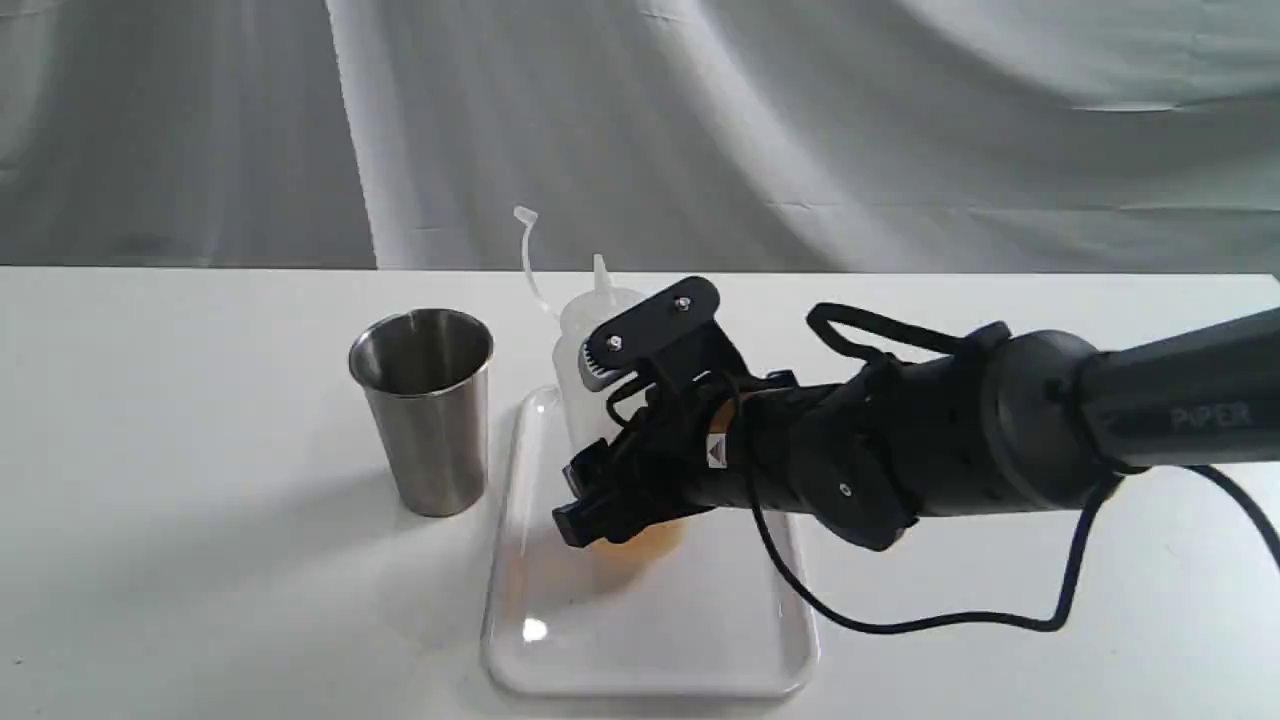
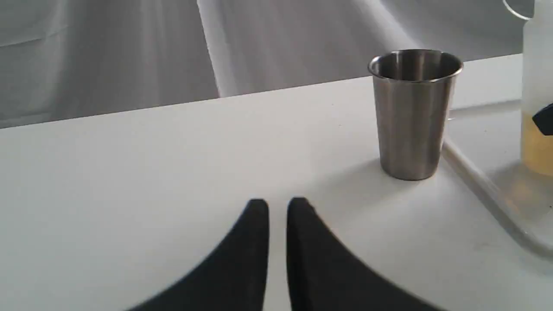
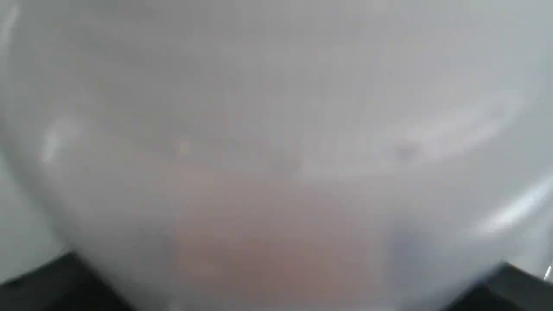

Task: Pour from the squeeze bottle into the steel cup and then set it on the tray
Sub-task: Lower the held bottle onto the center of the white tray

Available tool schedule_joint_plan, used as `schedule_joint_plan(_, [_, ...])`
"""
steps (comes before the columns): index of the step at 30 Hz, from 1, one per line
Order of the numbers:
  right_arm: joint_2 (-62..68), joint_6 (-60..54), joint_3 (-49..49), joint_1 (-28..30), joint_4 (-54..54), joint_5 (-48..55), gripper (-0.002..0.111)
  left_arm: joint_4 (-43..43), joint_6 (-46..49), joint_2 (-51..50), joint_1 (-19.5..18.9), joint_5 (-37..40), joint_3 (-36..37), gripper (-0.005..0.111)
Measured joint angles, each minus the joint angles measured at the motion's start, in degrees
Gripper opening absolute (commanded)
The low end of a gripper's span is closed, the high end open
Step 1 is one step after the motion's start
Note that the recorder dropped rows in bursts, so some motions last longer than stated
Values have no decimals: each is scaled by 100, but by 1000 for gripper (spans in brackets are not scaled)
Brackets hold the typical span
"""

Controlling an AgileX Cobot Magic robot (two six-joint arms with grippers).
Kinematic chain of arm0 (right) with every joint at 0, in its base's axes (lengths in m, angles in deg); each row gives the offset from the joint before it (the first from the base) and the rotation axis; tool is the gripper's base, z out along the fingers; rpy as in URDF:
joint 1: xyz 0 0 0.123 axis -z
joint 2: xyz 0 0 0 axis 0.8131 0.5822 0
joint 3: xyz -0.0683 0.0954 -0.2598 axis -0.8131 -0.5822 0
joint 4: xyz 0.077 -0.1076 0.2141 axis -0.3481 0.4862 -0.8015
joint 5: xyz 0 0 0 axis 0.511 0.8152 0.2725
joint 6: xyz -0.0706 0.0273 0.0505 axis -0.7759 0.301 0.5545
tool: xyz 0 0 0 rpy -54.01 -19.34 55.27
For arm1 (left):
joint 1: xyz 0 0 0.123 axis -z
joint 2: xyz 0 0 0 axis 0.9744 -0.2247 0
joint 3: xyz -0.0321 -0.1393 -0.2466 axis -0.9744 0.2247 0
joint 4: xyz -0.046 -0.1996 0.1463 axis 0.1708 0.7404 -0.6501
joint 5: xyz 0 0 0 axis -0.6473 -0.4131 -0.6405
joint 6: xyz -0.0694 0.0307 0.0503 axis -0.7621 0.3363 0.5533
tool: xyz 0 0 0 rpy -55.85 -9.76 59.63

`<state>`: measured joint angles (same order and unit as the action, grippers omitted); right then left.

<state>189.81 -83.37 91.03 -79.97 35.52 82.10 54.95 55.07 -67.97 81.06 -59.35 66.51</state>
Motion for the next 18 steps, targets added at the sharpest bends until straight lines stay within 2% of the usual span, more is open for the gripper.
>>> schedule_joint_plan(18, [0,-166,0,0,-138,93,54,0,0,0,0,0,0,8])
